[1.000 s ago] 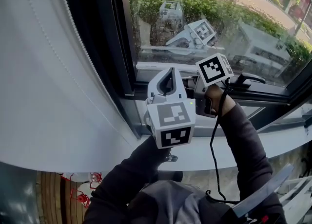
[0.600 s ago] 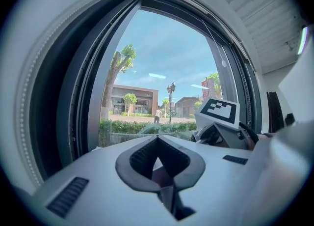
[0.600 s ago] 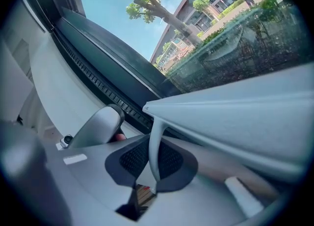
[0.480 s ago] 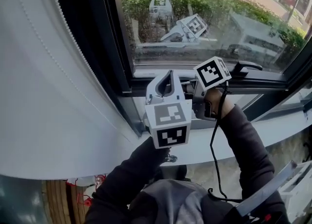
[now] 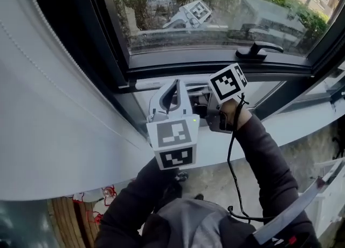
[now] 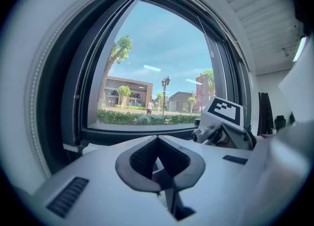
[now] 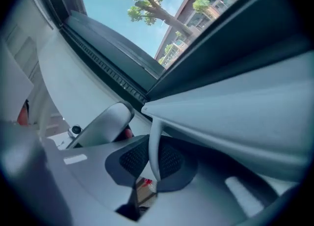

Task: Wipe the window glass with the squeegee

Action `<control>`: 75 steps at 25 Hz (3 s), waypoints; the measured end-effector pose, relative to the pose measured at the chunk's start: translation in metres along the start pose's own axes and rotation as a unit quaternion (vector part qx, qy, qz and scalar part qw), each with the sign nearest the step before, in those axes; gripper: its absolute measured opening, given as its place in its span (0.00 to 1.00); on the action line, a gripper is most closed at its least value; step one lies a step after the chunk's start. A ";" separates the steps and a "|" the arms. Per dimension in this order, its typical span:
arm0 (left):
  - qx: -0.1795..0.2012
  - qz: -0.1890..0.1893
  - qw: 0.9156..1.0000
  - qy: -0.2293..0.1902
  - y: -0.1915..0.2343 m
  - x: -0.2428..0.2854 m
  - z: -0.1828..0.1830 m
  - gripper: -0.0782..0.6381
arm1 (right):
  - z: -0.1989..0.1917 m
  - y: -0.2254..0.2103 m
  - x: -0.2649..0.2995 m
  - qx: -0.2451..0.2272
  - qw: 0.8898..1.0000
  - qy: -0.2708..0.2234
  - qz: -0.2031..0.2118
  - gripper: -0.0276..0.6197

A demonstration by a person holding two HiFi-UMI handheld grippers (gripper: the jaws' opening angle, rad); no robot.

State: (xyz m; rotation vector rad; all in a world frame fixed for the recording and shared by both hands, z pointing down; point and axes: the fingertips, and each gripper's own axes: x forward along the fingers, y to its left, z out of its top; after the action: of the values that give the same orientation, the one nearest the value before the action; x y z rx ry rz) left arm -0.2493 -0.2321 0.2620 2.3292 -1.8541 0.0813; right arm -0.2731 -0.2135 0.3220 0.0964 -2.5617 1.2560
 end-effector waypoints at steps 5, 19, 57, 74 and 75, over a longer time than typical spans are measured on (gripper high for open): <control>-0.020 0.011 0.999 0.022 -0.016 -0.022 -0.045 0.10 | -0.056 -0.012 -0.008 0.008 1.000 0.004 0.018 0.08; -0.058 0.034 0.998 -0.014 -0.022 -0.096 -0.117 0.10 | -0.262 -0.166 0.011 0.139 0.990 0.030 -0.025 0.08; -0.015 0.076 0.997 0.021 0.039 -0.090 -0.192 0.10 | -0.334 -0.451 -0.059 0.073 0.896 -0.121 -0.422 0.31; -0.012 0.015 0.998 -0.054 -0.090 -0.186 -0.073 0.10 | -0.131 0.057 -0.262 -0.285 0.808 -0.390 -0.338 0.18; -0.016 0.002 0.999 -0.049 -0.103 -0.189 -0.075 0.10 | -0.134 0.067 -0.272 -0.291 0.802 -0.396 -0.340 0.18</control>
State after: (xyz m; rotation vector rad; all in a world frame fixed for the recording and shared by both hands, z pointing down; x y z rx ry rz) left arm -0.1883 -0.0157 0.2994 2.3480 -1.8893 -0.0633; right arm 0.0044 -0.0849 0.2712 1.5211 -2.9263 0.0973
